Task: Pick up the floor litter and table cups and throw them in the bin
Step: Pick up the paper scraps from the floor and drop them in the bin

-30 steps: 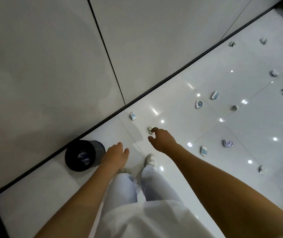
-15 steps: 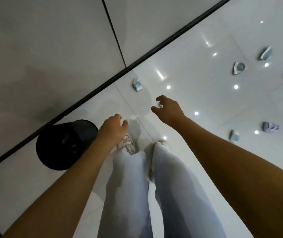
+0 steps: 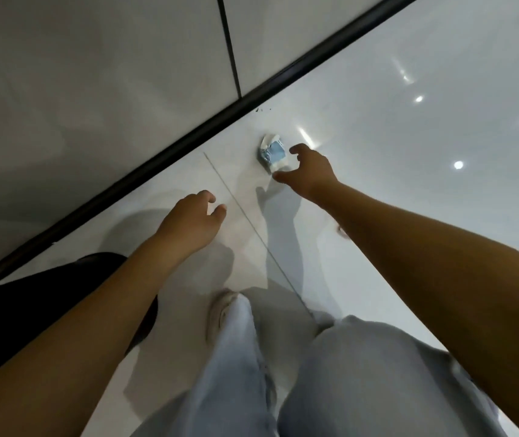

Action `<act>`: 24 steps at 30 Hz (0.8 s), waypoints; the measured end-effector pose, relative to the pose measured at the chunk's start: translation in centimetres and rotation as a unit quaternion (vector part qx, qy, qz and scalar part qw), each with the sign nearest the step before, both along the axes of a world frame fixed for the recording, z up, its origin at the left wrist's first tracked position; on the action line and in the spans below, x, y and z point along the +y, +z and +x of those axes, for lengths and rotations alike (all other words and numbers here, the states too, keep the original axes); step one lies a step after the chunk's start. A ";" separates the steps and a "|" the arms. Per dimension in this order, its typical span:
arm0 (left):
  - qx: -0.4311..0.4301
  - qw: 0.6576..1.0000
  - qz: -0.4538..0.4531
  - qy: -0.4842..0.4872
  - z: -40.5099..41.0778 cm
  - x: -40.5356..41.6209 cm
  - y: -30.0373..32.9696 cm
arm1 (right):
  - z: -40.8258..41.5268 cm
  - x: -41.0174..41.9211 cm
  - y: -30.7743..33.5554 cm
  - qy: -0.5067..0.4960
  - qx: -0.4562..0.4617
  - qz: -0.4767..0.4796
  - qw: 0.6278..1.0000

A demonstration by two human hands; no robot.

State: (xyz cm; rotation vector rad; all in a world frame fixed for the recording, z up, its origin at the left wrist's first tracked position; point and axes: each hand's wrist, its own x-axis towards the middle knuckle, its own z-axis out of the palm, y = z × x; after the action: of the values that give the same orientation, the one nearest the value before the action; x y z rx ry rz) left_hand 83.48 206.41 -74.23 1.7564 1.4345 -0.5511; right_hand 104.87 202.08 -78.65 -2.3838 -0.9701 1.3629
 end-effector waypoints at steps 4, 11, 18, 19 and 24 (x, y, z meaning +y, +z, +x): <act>-0.027 0.999 -0.014 0.041 0.8 2.0 -3.5 | 0.0 3.3 -4.9 -0.004 -0.024 0.040 0.999; -0.064 0.994 -0.033 0.078 1.5 2.5 -6.4 | -1.7 4.0 -8.8 0.061 -0.110 0.083 0.989; -0.118 0.974 -0.038 0.192 1.9 2.3 -5.4 | -2.3 1.3 -6.0 0.113 -0.041 0.136 0.983; -0.132 0.969 -0.037 0.208 2.2 2.2 -5.2 | -2.5 0.6 -5.1 0.127 -0.023 0.144 0.981; -0.184 0.951 -0.079 0.234 4.2 1.3 -4.0 | -3.2 -2.6 -1.9 0.171 0.016 0.185 0.968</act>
State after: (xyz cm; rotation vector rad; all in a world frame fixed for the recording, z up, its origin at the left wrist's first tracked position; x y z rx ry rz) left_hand 87.71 207.74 -78.22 1.2486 1.4237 -0.0736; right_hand 101.65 199.46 -80.59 -1.9746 -1.5297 1.1868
